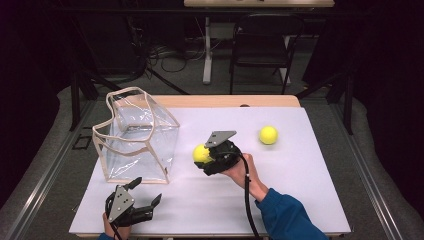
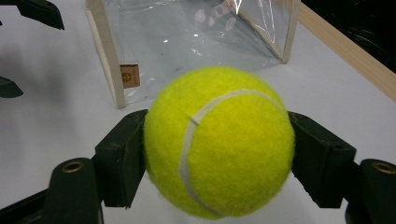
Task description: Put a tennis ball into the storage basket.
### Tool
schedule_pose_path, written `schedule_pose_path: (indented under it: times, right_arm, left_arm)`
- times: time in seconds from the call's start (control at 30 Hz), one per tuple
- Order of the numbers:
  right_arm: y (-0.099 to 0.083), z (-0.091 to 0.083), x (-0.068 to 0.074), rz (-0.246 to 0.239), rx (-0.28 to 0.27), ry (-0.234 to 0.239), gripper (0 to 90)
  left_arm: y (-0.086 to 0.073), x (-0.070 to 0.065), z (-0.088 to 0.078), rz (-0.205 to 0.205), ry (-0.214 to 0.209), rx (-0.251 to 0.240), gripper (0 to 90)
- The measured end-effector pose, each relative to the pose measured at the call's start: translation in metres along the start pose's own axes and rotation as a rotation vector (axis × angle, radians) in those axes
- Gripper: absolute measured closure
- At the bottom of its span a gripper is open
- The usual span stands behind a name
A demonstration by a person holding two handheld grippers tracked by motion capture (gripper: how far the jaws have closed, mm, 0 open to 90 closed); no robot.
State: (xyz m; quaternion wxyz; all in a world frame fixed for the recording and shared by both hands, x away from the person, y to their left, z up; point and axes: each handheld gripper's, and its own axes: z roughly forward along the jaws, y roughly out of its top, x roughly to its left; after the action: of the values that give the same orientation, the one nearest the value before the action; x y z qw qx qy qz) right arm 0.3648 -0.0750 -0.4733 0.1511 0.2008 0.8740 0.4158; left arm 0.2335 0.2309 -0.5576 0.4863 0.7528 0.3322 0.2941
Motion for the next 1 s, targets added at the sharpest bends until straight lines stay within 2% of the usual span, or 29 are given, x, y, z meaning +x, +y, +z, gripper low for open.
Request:
schedule_pose_path:
  times: [0.27,0.47,0.7,1.0]
  right_arm:
    - [0.009,0.001,-0.001,-0.020,0.013,-0.007,25.9]
    - [0.014,0.002,-0.003,-0.016,0.016,0.010,26.0]
    - [0.021,0.003,-0.005,-0.033,0.029,0.000,26.0]
    - [0.028,0.007,-0.008,-0.040,0.045,0.004,26.0]
  left_arm:
    - [0.000,0.001,-0.001,-0.005,-0.001,-0.004,16.2]
    - [0.000,0.001,0.000,-0.002,0.001,-0.001,16.2]
    - [0.000,0.001,0.000,-0.006,0.000,0.004,16.2]
    - [0.000,0.001,0.000,0.004,-0.003,0.008,16.2]
